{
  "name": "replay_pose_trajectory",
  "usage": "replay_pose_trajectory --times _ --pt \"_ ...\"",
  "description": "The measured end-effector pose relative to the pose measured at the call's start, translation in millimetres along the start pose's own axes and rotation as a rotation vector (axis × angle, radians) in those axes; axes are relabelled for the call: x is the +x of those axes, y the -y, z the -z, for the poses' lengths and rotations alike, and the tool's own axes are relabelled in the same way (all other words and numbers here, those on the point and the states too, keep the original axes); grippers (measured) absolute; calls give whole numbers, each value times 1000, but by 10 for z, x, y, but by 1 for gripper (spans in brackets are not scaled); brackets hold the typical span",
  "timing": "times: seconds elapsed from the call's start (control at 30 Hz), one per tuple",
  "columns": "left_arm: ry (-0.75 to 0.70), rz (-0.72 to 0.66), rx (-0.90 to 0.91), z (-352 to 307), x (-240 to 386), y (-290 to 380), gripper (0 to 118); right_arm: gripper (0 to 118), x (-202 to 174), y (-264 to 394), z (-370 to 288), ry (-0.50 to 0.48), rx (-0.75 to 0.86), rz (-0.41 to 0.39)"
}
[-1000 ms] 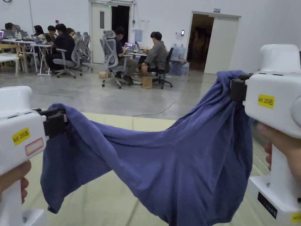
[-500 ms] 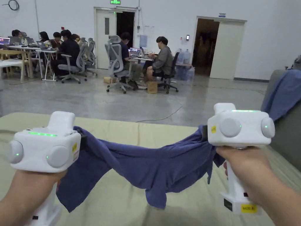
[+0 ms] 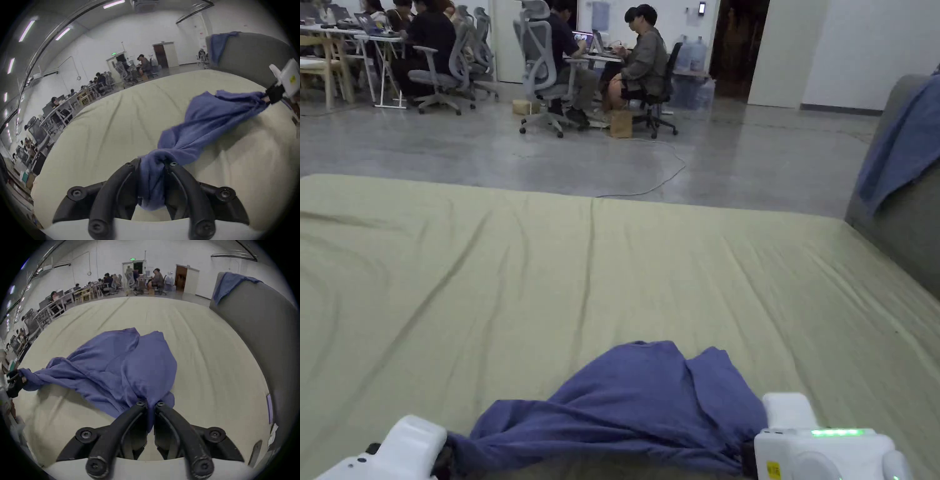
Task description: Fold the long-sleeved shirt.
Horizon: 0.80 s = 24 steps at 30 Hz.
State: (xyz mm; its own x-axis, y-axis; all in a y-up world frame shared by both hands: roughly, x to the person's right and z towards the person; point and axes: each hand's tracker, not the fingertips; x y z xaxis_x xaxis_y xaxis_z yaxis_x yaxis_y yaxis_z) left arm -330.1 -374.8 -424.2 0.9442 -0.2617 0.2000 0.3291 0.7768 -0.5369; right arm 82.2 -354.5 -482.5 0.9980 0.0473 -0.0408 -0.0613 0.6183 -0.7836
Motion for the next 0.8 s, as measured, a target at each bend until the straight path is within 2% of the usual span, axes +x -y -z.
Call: replay_pose_trajectory --times 0.03,0.07,0.17,0.37,0.5,0.53,0.57,0.6,0.63,0.67,0.7,0.73,0.8 --pt "18 -3 -1 -164 23 117 24 2 26 106 -113 -9 2 8" --pt "35 -8 -2 -335 39 216 24 2 62 249 -263 -30 -7 51" --pt "106 -62 -44 -780 90 520 24 2 167 670 -612 -144 -91 154" --pt "148 -135 -142 -1498 182 1095 24 2 256 1464 -1057 -156 -242 229" --pt "153 -160 -216 -1656 237 1345 24 3 251 1719 -1042 -147 -338 279" --pt "167 -199 -259 -1624 232 1390 25 6 262 1762 -985 -147 -383 302" --pt "184 -242 -317 -1577 229 1421 33 20 293 1829 -908 -169 -436 393" --pt "179 -269 -373 -1545 226 1432 47 44 346 1883 -847 -183 -481 507" --pt "178 -278 -412 -1536 203 1419 76 69 431 1930 -811 -191 -511 632" --pt "173 -275 -429 -1567 169 1369 93 83 505 1947 -871 -247 -472 757" --pt "168 -280 -419 -1619 126 1320 101 91 579 1917 -940 -270 -439 821" --pt "173 -304 -381 -1732 54 1275 101 93 609 1890 -1070 -263 -393 865" --pt "121 -339 -229 -2030 -39 1149 101 93 633 1815 -1401 -264 -250 830"
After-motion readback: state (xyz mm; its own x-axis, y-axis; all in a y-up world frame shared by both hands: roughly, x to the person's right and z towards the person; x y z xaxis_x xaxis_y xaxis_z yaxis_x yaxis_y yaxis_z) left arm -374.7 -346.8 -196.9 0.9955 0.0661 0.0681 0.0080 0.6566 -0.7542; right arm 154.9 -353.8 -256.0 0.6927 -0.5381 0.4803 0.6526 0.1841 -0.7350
